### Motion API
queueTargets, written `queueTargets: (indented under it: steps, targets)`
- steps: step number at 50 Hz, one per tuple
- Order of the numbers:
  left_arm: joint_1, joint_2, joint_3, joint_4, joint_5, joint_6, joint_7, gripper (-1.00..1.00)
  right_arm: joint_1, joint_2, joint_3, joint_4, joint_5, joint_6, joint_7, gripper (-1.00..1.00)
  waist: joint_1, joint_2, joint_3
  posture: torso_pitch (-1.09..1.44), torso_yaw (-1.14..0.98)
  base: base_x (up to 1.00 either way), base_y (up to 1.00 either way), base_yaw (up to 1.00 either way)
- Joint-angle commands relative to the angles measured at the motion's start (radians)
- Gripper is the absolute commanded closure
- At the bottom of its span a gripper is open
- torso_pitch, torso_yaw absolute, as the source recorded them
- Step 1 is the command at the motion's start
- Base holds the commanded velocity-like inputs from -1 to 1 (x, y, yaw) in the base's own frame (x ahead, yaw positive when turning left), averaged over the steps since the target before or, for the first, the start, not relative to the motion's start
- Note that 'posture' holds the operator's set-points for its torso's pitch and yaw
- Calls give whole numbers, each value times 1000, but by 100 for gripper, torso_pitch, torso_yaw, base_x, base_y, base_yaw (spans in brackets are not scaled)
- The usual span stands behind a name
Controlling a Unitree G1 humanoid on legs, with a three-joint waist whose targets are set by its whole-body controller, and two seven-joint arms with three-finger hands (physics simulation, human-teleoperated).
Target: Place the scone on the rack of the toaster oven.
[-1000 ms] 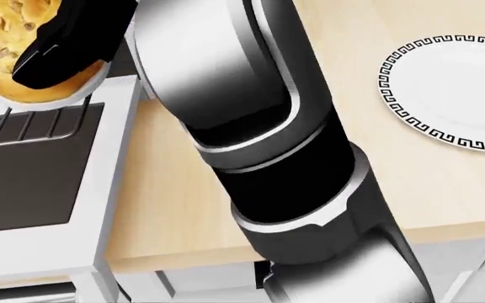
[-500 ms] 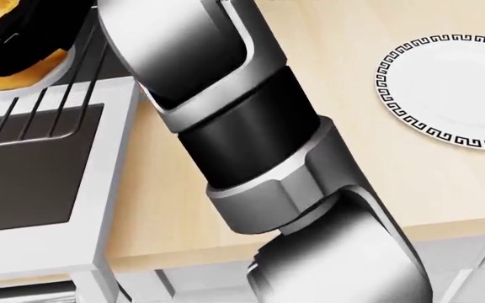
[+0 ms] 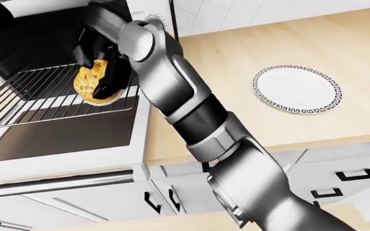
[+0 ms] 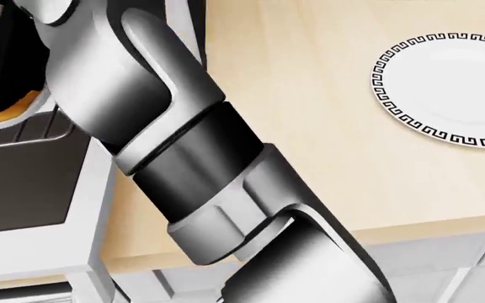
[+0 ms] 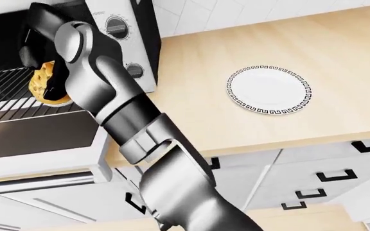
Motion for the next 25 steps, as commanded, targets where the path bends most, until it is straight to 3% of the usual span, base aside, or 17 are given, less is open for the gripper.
queueTargets:
  steps: [1,25]
  targets:
    - [-16,21,26,7,9,-24,3,-100,-34,-1,-6,-24,-24,-46,-27,97,-1,8,-24,0,0,0,0,0]
    - [7,36,40,15,7,-43,-7,-100,-66,17,-19,108,-122,-215,-126,98,1,9,-25,0,0,0,0,0]
